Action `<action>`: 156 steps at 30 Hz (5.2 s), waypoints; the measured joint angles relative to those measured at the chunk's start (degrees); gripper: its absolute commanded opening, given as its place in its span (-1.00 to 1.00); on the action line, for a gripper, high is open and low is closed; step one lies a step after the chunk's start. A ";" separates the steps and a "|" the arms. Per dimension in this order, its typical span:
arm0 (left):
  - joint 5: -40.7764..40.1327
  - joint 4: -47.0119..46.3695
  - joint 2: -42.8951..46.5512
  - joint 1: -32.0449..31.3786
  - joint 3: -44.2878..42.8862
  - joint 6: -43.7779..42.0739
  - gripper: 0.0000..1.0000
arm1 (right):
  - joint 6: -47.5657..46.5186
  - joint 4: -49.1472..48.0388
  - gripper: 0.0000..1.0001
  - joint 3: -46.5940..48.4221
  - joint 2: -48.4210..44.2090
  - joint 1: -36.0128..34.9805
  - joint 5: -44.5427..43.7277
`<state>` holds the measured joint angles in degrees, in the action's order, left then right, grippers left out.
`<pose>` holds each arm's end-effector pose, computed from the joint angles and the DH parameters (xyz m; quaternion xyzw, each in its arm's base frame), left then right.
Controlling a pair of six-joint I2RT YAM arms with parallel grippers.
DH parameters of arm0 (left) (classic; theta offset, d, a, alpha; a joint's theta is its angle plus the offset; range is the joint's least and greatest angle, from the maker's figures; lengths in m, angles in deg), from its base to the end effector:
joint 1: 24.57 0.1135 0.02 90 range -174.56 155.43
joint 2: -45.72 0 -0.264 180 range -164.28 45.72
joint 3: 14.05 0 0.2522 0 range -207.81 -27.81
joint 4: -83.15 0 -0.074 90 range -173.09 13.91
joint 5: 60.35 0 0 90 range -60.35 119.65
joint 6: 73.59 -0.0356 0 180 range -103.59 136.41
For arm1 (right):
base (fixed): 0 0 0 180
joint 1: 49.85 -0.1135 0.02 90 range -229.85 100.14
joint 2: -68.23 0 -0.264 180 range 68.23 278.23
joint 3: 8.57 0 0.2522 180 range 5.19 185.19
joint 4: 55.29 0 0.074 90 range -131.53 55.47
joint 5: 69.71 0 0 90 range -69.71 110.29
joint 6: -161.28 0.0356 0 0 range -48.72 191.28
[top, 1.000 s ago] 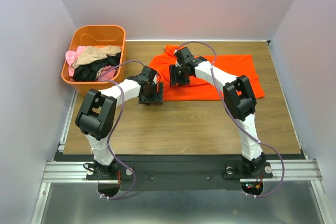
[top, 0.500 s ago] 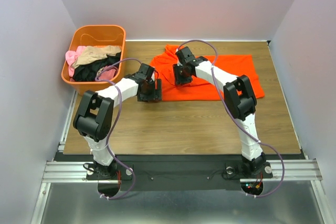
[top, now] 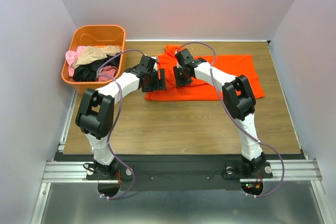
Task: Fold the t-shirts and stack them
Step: Fold the tshirt
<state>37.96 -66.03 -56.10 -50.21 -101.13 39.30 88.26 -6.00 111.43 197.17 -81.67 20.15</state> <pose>0.3534 -0.1753 0.2297 0.0495 0.9224 -0.2161 0.3163 0.4188 0.2597 0.1865 -0.1239 0.9538 0.1120 0.2497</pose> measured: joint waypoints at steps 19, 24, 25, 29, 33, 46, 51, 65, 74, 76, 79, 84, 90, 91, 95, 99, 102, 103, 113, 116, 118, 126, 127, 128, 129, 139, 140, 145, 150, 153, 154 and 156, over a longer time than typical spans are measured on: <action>0.46 -8.09 -3.82 0.02 6.86 0.13 0.63 | -0.72 2.32 -0.99 2.51 0.83 0.24 -4.87; 0.42 -10.16 -3.10 0.02 8.46 0.13 0.63 | -0.52 2.86 -0.99 7.19 0.85 2.25 -6.60; 0.42 -10.32 -3.04 0.02 8.55 0.13 0.63 | -0.48 2.93 -0.99 7.74 0.92 2.84 -6.73; 0.42 -10.75 -2.99 0.02 8.72 0.11 0.63 | -0.04 2.95 -0.99 10.97 2.60 6.78 -7.93; 0.42 -11.13 -2.99 0.00 8.85 0.11 0.63 | 0.96 3.15 -0.69 12.33 4.94 10.38 -9.20; -0.13 -10.93 -2.95 0.00 8.50 0.09 0.64 | 2.23 3.93 0.34 13.53 6.84 14.84 -9.35; -0.96 -8.72 -2.93 -0.02 7.72 0.15 0.70 | 1.73 3.98 0.32 7.85 2.01 14.47 -4.04; -10.29 -0.52 9.33 1.51 9.81 2.54 0.76 | 3.26 2.01 0.32 -16.81 -17.03 14.91 0.55; -12.00 -0.52 10.51 2.89 16.11 3.78 0.57 | 4.28 0.46 0.32 -27.41 -22.38 27.28 -0.11; -12.28 -0.66 10.21 2.89 16.76 3.89 0.56 | 4.22 0.17 0.32 -28.13 -23.06 30.84 -0.09; -12.74 -0.98 10.05 2.99 17.51 4.00 0.56 | 4.17 -0.07 0.32 -29.05 -24.46 36.65 -0.04; -12.94 -1.64 10.05 3.28 18.18 4.00 0.56 | 3.80 -0.46 0.31 -29.11 -25.40 44.50 -0.09; -12.87 -2.56 10.08 3.58 19.65 4.20 0.56 | 3.80 -0.50 0.31 -29.16 -25.40 49.00 -0.11; -12.87 -2.69 10.08 3.58 19.96 4.20 0.56 | 3.80 -0.52 0.31 -29.16 -25.40 49.44 -0.11; -12.87 -2.71 10.08 3.69 21.07 4.22 0.55 | 3.87 -1.27 0.30 -29.27 -25.27 50.69 -0.09; -12.85 -2.73 10.14 4.04 21.22 4.22 0.55 | 4.04 -2.16 0.27 -29.68 -24.55 50.90 -0.13; -12.74 -2.78 10.21 4.39 21.22 4.22 0.55 | 4.09 -2.78 0.25 -30.45 -23.39 50.90 -0.50; -12.68 -2.78 10.21 4.39 21.22 4.22 0.55 | 4.22 -3.06 0.25 -30.71 -22.77 50.90 -0.66; -12.28 -3.15 10.27 4.76 21.22 4.22 0.54 | 4.81 -4.55 0.17 -33.07 -21.00 50.90 -2.67; -12.26 -3.15 10.56 4.81 21.24 4.22 0.47 | 4.90 -4.90 0.14 -33.24 -21.00 50.86 -3.67; -12.26 -3.17 10.78 4.90 21.24 4.22 0.45 | 4.94 -5.16 0.13 -33.35 -21.00 50.86 -4.22; -12.63 -4.09 10.95 5.16 21.24 3.85 0.36 | 5.09 -6.05 0.13 -33.99 -21.33 50.86 -5.27; -12.70 -4.13 10.95 5.16 21.24 3.74 0.36 | 5.11 -6.05 0.13 -33.99 -21.33 50.86 -5.40; -12.81 -4.24 10.93 5.18 21.24 3.61 0.36 | 5.09 -6.05 0.13 -33.99 -21.33 50.86 -5.42; -12.92 -4.44 10.93 5.18 21.24 3.30 0.36 | 5.11 -6.05 0.13 -33.99 -21.33 50.86 -5.42; -11.56 -7.67 6.80 5.20 19.39 1.27 0.24 | 5.09 -6.62 0.13 -34.97 -22.05 50.86 -5.49; -11.39 -7.91 6.16 5.20 18.97 0.92 0.21 | 5.09 -6.62 0.13 -34.97 -22.05 50.86 -5.49; -10.32 -9.18 4.90 5.25 18.10 0.07 -0.08 | 5.07 -6.64 0.13 -34.97 -22.10 50.86 -5.49; -9.86 -10.69 4.09 5.27 17.88 -0.76 -0.40 | 5.07 -6.62 0.11 -34.97 -22.10 50.86 -5.57; -9.42 -11.43 3.26 5.27 17.22 -1.40 -0.49 | 5.07 -6.62 0.11 -34.97 -22.10 50.86 -5.64; -9.20 -11.72 2.86 5.27 16.90 -1.81 -0.56 | 5.07 -6.62 0.11 -34.97 -22.10 50.86 -5.66; -9.03 -11.80 2.38 5.27 16.35 -2.43 -0.58 | 5.05 -6.62 0.11 -34.97 -22.10 50.86 -5.66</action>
<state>28.94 -77.83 -53.72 -44.95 -84.78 36.88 93.30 -12.62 76.46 175.07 -30.81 14.49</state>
